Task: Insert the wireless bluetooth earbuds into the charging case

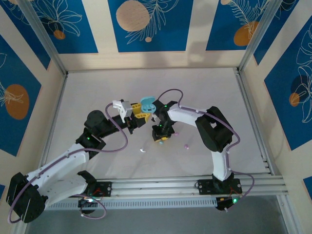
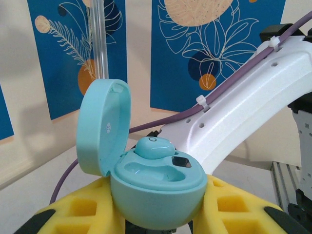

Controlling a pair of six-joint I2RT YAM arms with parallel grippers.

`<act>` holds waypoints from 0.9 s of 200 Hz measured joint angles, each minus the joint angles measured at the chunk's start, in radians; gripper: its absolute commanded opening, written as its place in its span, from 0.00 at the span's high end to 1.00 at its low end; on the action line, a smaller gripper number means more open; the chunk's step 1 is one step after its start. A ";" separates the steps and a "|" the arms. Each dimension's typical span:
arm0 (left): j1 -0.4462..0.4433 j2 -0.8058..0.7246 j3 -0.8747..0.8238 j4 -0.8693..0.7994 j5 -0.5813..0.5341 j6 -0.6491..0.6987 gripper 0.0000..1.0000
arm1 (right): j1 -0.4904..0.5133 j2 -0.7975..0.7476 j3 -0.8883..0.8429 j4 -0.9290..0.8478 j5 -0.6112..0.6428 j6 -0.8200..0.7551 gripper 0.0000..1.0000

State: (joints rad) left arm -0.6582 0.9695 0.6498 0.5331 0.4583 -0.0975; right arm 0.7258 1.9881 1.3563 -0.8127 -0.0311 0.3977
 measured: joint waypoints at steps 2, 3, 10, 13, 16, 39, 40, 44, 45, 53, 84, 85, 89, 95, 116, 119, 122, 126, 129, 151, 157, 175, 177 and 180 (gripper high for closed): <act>0.000 0.000 0.000 0.000 0.000 0.000 0.73 | 0.001 0.000 0.001 0.000 -0.002 -0.003 0.66; 0.000 0.000 0.000 0.000 0.000 0.000 0.73 | 0.003 0.000 0.002 0.000 -0.003 -0.005 0.66; 0.000 0.000 0.000 0.000 0.000 0.000 0.73 | 0.010 0.002 0.003 0.001 -0.003 -0.010 0.66; 0.000 0.000 0.000 0.000 0.000 0.000 0.73 | 0.014 0.003 0.003 0.001 -0.004 -0.013 0.66; 0.000 0.000 0.000 0.000 0.000 0.000 0.73 | 0.018 0.004 0.004 0.000 -0.005 -0.015 0.66; 0.000 0.000 0.000 0.000 0.000 0.000 0.73 | 0.037 0.005 0.008 -0.004 -0.014 -0.044 0.66; 0.000 0.000 0.000 0.000 0.000 0.000 0.73 | 0.038 0.005 0.008 -0.004 -0.017 -0.045 0.66; 0.000 0.000 0.000 0.000 0.000 0.000 0.73 | 0.042 0.005 0.008 -0.005 -0.023 -0.053 0.66; 0.000 0.000 0.000 0.000 0.000 0.000 0.73 | 0.043 0.005 0.008 -0.006 -0.024 -0.054 0.66; 0.000 0.000 0.000 0.000 0.000 0.000 0.73 | 0.051 0.005 0.008 -0.008 -0.035 -0.064 0.66; 0.000 0.000 0.000 0.000 0.000 0.000 0.73 | 0.074 0.002 0.008 -0.014 -0.078 -0.095 0.66; 0.000 0.000 0.000 0.000 0.000 0.000 0.73 | 0.074 0.002 0.008 -0.014 -0.079 -0.095 0.66; 0.000 0.000 0.000 0.000 0.000 0.000 0.73 | 0.076 -0.002 0.008 -0.014 -0.083 -0.098 0.66; 0.000 0.000 0.000 0.000 0.000 0.000 0.73 | 0.079 -0.010 0.007 -0.014 -0.086 -0.102 0.66; 0.000 0.000 0.000 0.000 0.000 0.000 0.73 | 0.079 -0.064 0.001 -0.011 -0.088 -0.106 0.65; 0.000 0.000 0.000 0.000 0.000 0.000 0.73 | 0.078 -0.074 -0.001 -0.009 -0.086 -0.105 0.65; 0.000 0.000 0.000 0.000 0.000 0.000 0.73 | 0.077 -0.085 -0.003 -0.006 -0.085 -0.104 0.65; 0.000 0.000 0.000 0.000 0.000 0.000 0.73 | 0.074 -0.103 -0.009 -0.004 -0.081 -0.098 0.65; 0.000 0.000 0.000 0.000 0.000 0.000 0.73 | 0.072 -0.115 -0.012 -0.003 -0.081 -0.096 0.64; 0.000 0.000 0.000 0.000 0.000 0.000 0.73 | 0.019 -0.216 -0.072 0.022 -0.080 0.006 0.61; 0.000 0.000 0.000 0.000 0.000 0.000 0.73 | -0.003 -0.241 -0.100 0.037 -0.088 0.037 0.60; 0.000 0.000 0.000 0.000 0.000 0.000 0.73 | -0.077 -0.314 -0.211 0.098 -0.119 0.138 0.57; 0.000 0.000 0.000 0.000 0.000 0.000 0.73 | -0.083 -0.321 -0.223 0.105 -0.122 0.154 0.57; 0.000 0.000 0.000 0.000 0.000 0.000 0.73 | -0.091 -0.329 -0.238 0.112 -0.127 0.172 0.57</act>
State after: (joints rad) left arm -0.6582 0.9695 0.6498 0.5335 0.4583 -0.0975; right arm 0.6350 1.6592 1.1179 -0.7006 -0.1581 0.5697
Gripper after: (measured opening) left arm 0.325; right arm 0.418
